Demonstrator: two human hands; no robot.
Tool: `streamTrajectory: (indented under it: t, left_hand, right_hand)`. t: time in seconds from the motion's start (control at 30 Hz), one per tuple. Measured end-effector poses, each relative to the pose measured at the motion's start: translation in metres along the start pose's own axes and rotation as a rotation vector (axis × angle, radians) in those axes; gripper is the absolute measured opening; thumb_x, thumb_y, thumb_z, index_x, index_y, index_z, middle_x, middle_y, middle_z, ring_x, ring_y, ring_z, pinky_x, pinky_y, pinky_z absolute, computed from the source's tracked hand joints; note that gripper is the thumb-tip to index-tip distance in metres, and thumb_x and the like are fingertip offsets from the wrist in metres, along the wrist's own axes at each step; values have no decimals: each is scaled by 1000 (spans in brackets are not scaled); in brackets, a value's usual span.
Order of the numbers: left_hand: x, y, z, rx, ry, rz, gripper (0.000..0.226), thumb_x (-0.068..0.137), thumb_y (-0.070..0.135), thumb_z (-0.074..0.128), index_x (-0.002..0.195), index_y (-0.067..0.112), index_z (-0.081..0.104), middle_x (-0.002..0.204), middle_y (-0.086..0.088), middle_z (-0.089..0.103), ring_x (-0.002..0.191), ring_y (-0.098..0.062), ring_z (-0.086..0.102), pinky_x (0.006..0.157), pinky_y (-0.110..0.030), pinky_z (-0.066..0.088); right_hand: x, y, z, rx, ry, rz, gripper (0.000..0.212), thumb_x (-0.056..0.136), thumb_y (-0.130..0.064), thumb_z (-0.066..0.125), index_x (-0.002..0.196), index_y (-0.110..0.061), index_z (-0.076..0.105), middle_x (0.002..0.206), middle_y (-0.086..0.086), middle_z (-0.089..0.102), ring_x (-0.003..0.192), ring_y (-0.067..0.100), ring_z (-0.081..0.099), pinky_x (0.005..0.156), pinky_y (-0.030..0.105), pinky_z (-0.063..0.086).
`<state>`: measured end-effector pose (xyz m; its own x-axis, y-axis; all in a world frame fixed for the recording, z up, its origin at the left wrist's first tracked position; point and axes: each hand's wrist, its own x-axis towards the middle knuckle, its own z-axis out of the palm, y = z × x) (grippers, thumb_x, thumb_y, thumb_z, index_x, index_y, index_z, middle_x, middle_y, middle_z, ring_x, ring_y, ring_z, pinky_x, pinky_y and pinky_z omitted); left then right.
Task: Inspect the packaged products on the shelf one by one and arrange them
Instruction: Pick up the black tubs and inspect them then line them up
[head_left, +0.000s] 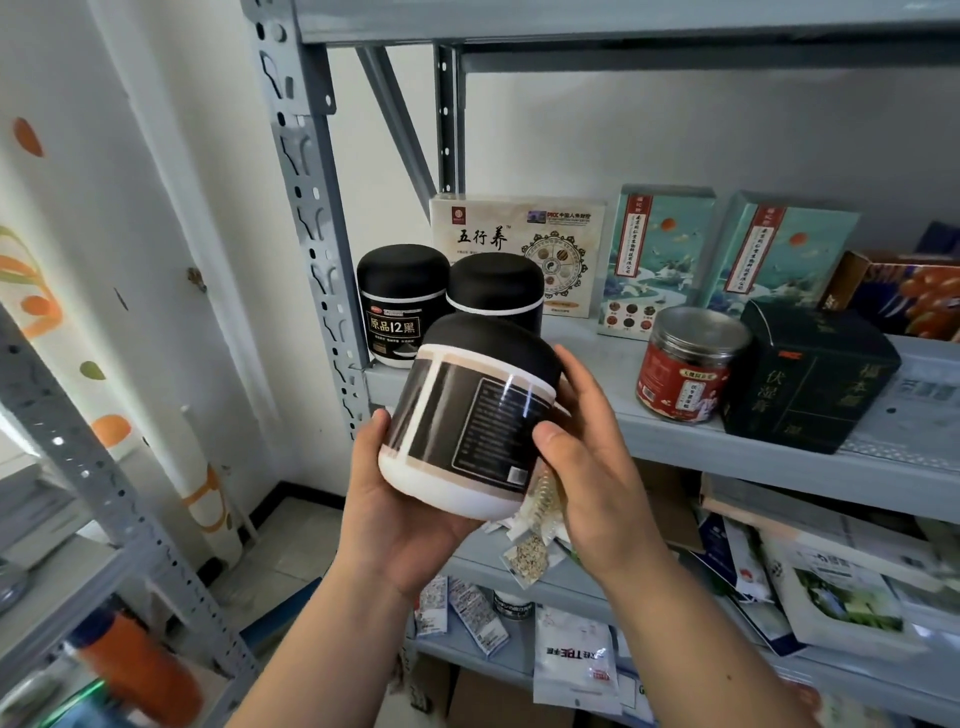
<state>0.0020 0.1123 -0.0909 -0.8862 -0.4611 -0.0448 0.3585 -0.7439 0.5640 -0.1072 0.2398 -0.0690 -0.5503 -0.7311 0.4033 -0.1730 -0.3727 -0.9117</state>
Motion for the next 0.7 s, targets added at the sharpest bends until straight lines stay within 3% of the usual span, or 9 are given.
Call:
streamTrajectory:
  t: [0.13, 0.23, 0.33, 0.43, 0.5, 0.6, 0.63, 0.7]
  left_hand:
    - [-3, 3, 0, 136, 3, 210, 104, 63, 58, 88, 145, 4, 52, 145, -30, 51, 126, -41, 56, 106, -53, 47]
    - [-4, 1, 4, 314, 33, 383, 110, 61, 57, 91, 140, -3, 44, 134, -33, 56, 115, -41, 60, 98, -53, 52]
    - [-4, -5, 14, 358, 115, 426, 97, 66, 61, 85, 133, -1, 51, 127, -30, 62, 114, -44, 63, 96, -54, 54]
    - [-6, -8, 16, 310, 152, 246, 66, 92, 63, 49, 124, 7, 68, 126, -27, 67, 120, -43, 63, 95, -51, 55]
    - [-8, -7, 14, 259, 170, 33, 78, 92, 72, 32, 121, 13, 73, 125, -23, 69, 113, -42, 67, 91, -56, 55]
    - [-11, 1, 13, 264, 107, -143, 89, 88, 80, 27, 114, 11, 77, 110, -23, 71, 81, -37, 70, 52, -40, 60]
    - [-11, 3, 12, 263, 102, -155, 87, 89, 79, 28, 112, 10, 77, 105, -23, 70, 78, -36, 69, 45, -35, 57]
    - [-12, 5, 12, 267, 88, -123, 75, 92, 71, 33, 106, 14, 79, 105, -22, 70, 81, -36, 70, 47, -35, 57]
  right_hand:
    - [0, 1, -1, -7, -24, 75, 86, 79, -51, 72, 154, -37, 34, 139, -19, 61, 131, 3, 57, 105, 27, 51]
    - [2, 4, -2, 42, 31, 140, 87, 66, -64, 87, 141, -45, 48, 132, -9, 67, 125, 15, 63, 107, 46, 51]
    - [3, 2, -6, 99, 80, 118, 85, 60, -54, 94, 133, -39, 53, 127, -2, 70, 121, 25, 66, 105, 56, 51]
    - [1, 0, -9, 41, 69, 41, 84, 64, -35, 88, 136, -34, 46, 129, 0, 68, 121, 26, 66, 103, 55, 53]
    - [0, 0, -12, -14, 30, -7, 88, 64, -32, 89, 138, -37, 43, 135, 2, 64, 125, 27, 64, 103, 53, 53]
    - [-1, -1, -15, -51, -44, -38, 90, 65, -27, 89, 139, -42, 42, 139, -4, 60, 131, 27, 59, 106, 48, 50]
    - [0, -1, -17, -54, -68, -28, 91, 65, -26, 89, 142, -42, 41, 141, -5, 58, 133, 27, 57, 108, 49, 49]
    - [2, -2, -23, -61, -116, 15, 95, 67, -27, 88, 148, -42, 39, 146, -8, 56, 138, 24, 54, 112, 51, 45]
